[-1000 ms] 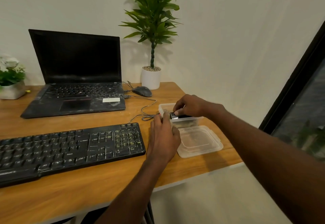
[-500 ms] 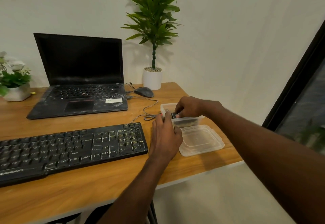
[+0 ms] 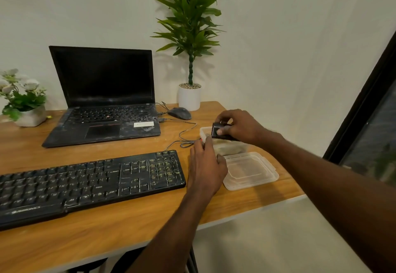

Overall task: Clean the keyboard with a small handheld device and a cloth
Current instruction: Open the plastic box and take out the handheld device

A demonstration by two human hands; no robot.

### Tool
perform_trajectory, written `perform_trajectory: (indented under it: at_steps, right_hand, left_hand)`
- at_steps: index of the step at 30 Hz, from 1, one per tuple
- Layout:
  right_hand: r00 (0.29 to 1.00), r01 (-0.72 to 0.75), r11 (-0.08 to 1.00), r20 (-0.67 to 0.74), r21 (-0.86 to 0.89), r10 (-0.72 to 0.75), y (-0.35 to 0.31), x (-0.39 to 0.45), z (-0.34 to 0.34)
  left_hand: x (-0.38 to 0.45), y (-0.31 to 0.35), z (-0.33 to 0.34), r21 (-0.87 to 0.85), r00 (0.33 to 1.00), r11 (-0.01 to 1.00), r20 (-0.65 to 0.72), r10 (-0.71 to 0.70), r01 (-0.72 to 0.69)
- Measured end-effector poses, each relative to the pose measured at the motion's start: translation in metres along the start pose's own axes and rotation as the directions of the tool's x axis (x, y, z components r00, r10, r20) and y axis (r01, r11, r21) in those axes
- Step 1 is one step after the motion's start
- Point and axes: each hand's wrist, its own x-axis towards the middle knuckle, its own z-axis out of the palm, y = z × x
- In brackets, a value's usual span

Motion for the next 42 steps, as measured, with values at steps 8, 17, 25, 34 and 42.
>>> perform_trajectory:
  at_steps: [8, 17, 25, 34, 42]
  right_hand:
    - [0.838, -0.069, 0.476, -0.208, 0.876, 0.505, -0.038, -0.042, -0.002]
    - [0.849, -0.027, -0.381, 0.222, 0.924, 0.48, -0.075, -0.095, 0.007]
    - [0.884, 0.093, -0.473, 0.145, 0.876, 0.443, -0.067, -0.126, -0.005]
    - [0.864, 0.012, -0.268, 0.125, 0.963, 0.487, -0.06, -0.134, 0.001]
    - [0.827, -0.085, -0.097, 0.124, 0.992, 0.549, -0.053, -0.142, 0.012]
  left_hand:
    - [-0.004, 0.007, -0.007, -0.033, 0.996, 0.999, -0.084, 0.017, -0.019]
    - [-0.009, 0.008, -0.015, -0.132, 0.986, 0.991, -0.165, -0.004, -0.018]
    - [-0.008, 0.007, -0.014, -0.162, 0.983, 0.986, -0.184, 0.007, -0.037]
    - [-0.012, 0.01, -0.019, -0.212, 0.954, 0.968, -0.29, 0.072, -0.138]
    - [-0.024, 0.019, -0.023, -0.395, 0.942, 0.856, -0.177, 0.284, -0.333]
